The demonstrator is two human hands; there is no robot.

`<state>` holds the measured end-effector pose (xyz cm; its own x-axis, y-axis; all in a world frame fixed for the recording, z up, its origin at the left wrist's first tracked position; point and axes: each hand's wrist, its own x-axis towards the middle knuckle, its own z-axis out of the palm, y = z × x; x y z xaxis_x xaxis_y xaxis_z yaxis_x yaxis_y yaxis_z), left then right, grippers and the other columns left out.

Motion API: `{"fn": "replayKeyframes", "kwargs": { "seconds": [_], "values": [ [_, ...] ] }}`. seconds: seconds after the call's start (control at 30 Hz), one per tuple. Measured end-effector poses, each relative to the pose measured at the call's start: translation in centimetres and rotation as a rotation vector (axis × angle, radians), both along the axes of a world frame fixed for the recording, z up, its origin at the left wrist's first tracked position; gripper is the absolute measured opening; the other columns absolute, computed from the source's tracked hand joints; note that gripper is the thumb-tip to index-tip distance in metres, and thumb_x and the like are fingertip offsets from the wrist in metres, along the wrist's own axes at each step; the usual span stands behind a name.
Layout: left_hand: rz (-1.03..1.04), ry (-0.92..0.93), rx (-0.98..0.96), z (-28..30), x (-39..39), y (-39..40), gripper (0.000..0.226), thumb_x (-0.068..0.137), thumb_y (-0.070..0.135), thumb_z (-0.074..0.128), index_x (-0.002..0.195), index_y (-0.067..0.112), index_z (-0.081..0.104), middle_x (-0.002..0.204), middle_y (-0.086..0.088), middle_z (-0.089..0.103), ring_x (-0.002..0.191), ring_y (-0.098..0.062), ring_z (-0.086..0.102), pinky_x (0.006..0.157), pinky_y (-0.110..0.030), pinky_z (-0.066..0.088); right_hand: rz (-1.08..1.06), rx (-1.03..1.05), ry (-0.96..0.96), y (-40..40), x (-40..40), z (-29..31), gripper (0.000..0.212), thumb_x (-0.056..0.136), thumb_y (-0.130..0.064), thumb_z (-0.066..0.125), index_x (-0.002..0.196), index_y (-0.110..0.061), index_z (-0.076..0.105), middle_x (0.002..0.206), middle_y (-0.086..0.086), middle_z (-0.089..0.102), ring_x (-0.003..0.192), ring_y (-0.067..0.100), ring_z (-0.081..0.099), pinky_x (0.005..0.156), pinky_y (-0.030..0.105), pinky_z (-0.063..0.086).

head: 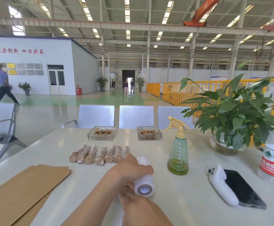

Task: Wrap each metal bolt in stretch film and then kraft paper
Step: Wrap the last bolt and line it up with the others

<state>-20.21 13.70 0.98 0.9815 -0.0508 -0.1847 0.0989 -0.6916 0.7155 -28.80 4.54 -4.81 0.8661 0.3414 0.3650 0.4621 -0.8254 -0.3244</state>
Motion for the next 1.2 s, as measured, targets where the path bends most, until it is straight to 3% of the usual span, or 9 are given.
{"fn": "replayKeyframes", "kwargs": {
  "seconds": [0.07,0.13,0.3,0.43,0.53,0.7,0.87,1.03,1.2],
  "values": [
    [0.009,0.019,-0.056,-0.1,0.0,-0.3,0.064,0.073,0.049,0.074,0.117,0.008,0.052,0.075,0.0,0.073,0.055,-0.014,0.07,0.043,-0.018,0.045,-0.079,0.109,0.098,-2.2,-1.1,-0.3,0.03,0.104,-0.041,0.042,0.13,-0.035,0.056,0.116,0.002,0.062,0.107,0.027,0.061,0.086,0.031,0.045],
    [0.007,0.025,-0.067,0.0,-0.4,-0.5,0.053,0.076,0.046,0.073,0.107,0.009,0.051,0.06,0.002,0.071,0.047,-0.015,0.069,0.04,-0.019,0.046,-0.372,0.222,-0.004,-4.6,-0.3,2.0,0.022,0.096,-0.05,0.045,0.112,-0.038,0.055,0.098,-0.011,0.067,0.095,0.017,0.064,0.081,0.03,0.048],
    [0.004,-0.056,0.085,-0.1,-0.6,-0.8,0.046,0.101,0.052,0.047,0.105,0.007,0.06,0.09,-0.009,0.07,0.063,-0.02,0.069,0.052,-0.022,0.048,-0.327,0.508,0.244,-6.6,3.0,0.7,0.039,0.099,-0.053,0.051,0.138,-0.047,0.046,0.119,-0.013,0.065,0.108,0.008,0.063,0.097,0.03,0.047],
    [0.009,0.003,-0.043,-0.1,-1.0,-0.8,0.024,0.108,0.029,0.041,0.108,0.009,0.055,0.079,-0.01,0.065,0.052,-0.018,0.068,0.047,-0.025,0.054,-0.211,0.621,0.437,-5.5,4.9,0.3,0.042,0.098,-0.05,0.053,0.14,-0.047,0.044,0.096,-0.008,0.075,0.074,-0.002,0.072,0.063,0.011,0.048],
    [-0.017,-0.039,0.044,0.2,-0.7,0.2,0.03,0.105,0.02,0.047,0.124,0.002,0.061,0.09,-0.009,0.071,0.066,-0.021,0.073,0.06,-0.026,0.06,-0.269,0.675,0.445,-5.4,5.3,0.7,0.052,0.094,-0.052,0.054,0.143,-0.05,0.039,0.109,-0.01,0.07,0.084,0.005,0.07,0.07,0.023,0.055],
    [-0.255,-0.232,0.436,-0.7,-1.5,3.0,0.037,0.088,0.006,0.057,0.111,0.027,0.076,0.107,0.005,0.071,0.093,-0.01,0.066,0.071,-0.01,0.048,-0.333,0.687,0.443,-6.3,5.0,0.9,0.053,0.09,-0.048,0.056,0.142,-0.048,0.043,0.065,-0.013,0.071,0.06,-0.004,0.066,0.057,0.022,0.047],
    [-0.371,-0.311,0.473,-1.8,-2.1,3.6,0.035,0.086,0.008,0.057,0.109,0.024,0.078,0.089,0.004,0.066,0.079,-0.009,0.061,0.07,-0.01,0.045,-0.491,0.3,0.334,-7.3,4.7,1.0,0.057,0.093,-0.056,0.044,0.148,-0.051,0.031,0.137,-0.004,0.057,0.119,0.022,0.059,0.094,0.035,0.045],
    [-0.455,-0.303,0.617,-2.5,-2.3,5.4,0.034,0.092,0.025,0.055,0.122,0.039,0.065,0.102,0.007,0.053,0.107,-0.019,0.054,0.099,-0.032,0.046,-0.472,0.006,0.081,-7.1,4.1,-0.1,0.049,0.099,-0.053,0.037,0.146,-0.05,0.022,0.143,-0.003,0.034,0.122,0.023,0.053,0.082,0.035,0.044],
    [-0.456,-0.357,0.598,-4.0,-1.9,5.9,0.034,0.091,0.019,0.047,0.121,0.033,0.055,0.114,0.009,0.053,0.114,-0.016,0.055,0.095,-0.031,0.046,-0.323,-0.062,-0.009,-7.2,4.0,-1.4,0.049,0.1,-0.055,0.038,0.144,-0.054,0.015,0.161,-0.014,0.007,0.134,0.019,0.042,0.089,0.034,0.048]
  ]
}}
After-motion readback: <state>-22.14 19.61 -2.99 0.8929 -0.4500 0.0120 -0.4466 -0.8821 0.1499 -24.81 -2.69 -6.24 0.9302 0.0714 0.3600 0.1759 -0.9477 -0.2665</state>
